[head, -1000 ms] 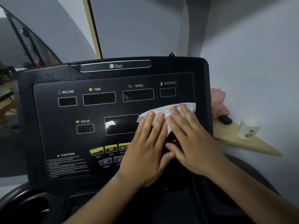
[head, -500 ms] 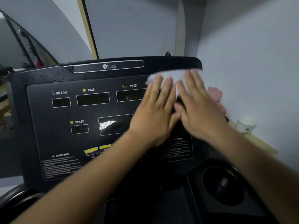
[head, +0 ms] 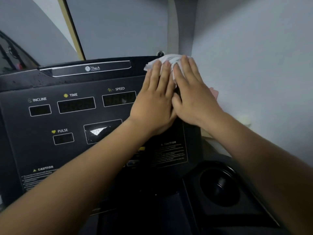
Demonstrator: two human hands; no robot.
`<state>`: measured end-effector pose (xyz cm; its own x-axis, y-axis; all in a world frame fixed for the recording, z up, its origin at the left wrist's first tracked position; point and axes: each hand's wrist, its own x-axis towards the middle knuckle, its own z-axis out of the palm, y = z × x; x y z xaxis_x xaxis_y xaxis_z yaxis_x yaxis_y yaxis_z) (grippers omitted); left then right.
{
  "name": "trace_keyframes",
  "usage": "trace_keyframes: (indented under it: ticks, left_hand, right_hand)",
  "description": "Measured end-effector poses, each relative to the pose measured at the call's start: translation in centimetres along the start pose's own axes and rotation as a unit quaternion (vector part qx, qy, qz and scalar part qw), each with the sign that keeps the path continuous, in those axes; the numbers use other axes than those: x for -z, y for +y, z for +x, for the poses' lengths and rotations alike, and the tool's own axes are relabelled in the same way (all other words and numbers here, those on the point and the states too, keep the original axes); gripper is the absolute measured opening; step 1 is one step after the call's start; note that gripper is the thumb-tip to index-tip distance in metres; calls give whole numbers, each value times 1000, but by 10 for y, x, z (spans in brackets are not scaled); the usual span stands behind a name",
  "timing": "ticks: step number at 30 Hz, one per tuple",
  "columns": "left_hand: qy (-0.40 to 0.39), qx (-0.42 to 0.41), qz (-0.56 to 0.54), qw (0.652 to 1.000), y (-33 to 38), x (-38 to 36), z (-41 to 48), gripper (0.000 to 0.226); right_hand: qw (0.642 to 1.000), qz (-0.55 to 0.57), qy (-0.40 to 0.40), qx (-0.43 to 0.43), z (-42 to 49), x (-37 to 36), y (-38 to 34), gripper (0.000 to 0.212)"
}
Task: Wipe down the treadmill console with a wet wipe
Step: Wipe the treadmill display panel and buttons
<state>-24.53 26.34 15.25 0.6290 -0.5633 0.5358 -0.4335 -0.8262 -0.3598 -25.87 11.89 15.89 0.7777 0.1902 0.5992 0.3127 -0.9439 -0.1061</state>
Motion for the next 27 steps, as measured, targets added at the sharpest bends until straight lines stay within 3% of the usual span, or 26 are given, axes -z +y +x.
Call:
trace_keyframes:
  ticks: [4,9,12,18,23,27]
  left_hand:
    - [-13,-36,-70,997,37,-18,-65,77]
    - [-62,-126,-79,987,79,-44,-162,89]
    - [-57,-129,-67,988,65,-39,-139,88]
    - [-16,-63,-34,997,37,-13,-58,74]
    - [-54,-89,-89,991,73,-28,-129,84]
    - [-114,-129,-74,982,97,-33,-185,81]
  right_hand:
    - [999,-6,-24,27,-71,-24,-3,75]
    - [987,-30,-134,83,-185,-52,-13,86]
    - [988,-27,-122,88,-164,-47,-2,80]
    - [998,-26,-45,17,-77,-22,1,77]
    - [992,8,-109,61,-152,-37,1,78]
    - [981,-18,-149,121,-217,-56,1,67]
